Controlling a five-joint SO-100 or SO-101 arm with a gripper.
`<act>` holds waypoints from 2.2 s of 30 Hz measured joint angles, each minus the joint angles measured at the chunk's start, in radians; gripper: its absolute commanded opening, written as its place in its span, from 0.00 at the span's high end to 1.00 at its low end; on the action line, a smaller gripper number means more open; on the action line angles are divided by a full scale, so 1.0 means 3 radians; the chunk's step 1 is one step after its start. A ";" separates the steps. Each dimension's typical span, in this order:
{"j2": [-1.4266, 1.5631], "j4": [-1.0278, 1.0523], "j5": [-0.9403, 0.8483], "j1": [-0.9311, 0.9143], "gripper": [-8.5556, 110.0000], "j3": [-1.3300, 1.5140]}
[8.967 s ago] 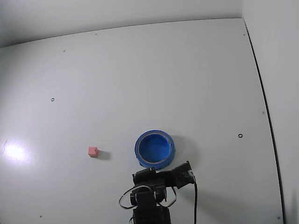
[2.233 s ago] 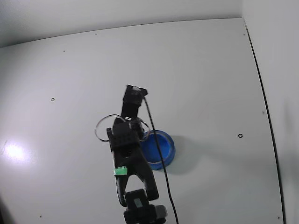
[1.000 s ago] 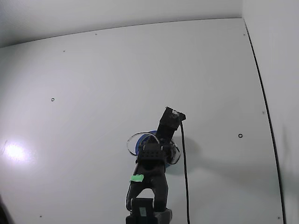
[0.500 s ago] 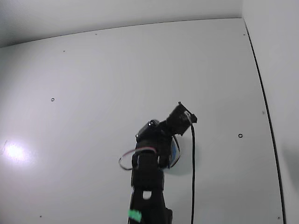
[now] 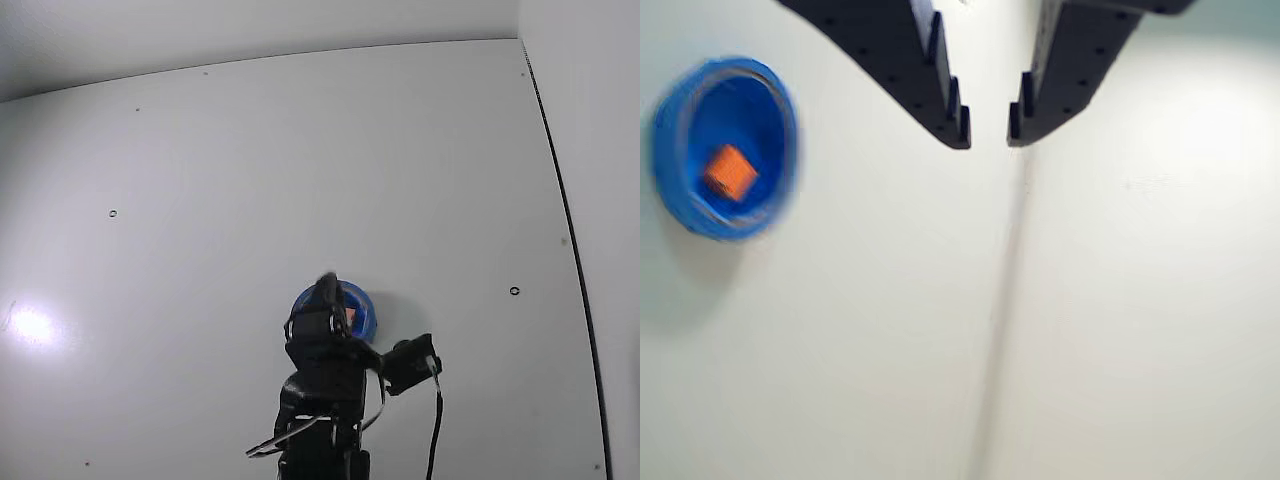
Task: Grasp a block and put it in the bin.
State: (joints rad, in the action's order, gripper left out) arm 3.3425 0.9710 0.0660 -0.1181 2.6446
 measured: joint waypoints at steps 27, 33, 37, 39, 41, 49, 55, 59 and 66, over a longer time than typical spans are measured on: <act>0.0020 0.0716 -0.0312 0.0445 0.93 0.1140; 0.0020 0.0716 -0.0164 0.0695 0.93 0.1140; 0.0020 0.0716 -0.0143 0.0731 0.93 0.1140; 0.0020 0.0716 -0.0143 0.0731 0.93 0.1140; 0.0020 0.0716 -0.0143 0.0731 0.93 0.1140; 0.0020 0.0716 -0.0128 0.0731 0.92 0.1140; 0.0020 0.0716 -0.0123 0.0731 0.92 0.1140; 0.0020 0.0716 -0.0123 0.0731 0.92 0.1140; 0.0020 0.0716 -0.0123 0.0731 0.92 0.1140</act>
State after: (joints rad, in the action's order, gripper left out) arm 3.3487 1.1858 0.0291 0.1012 2.9867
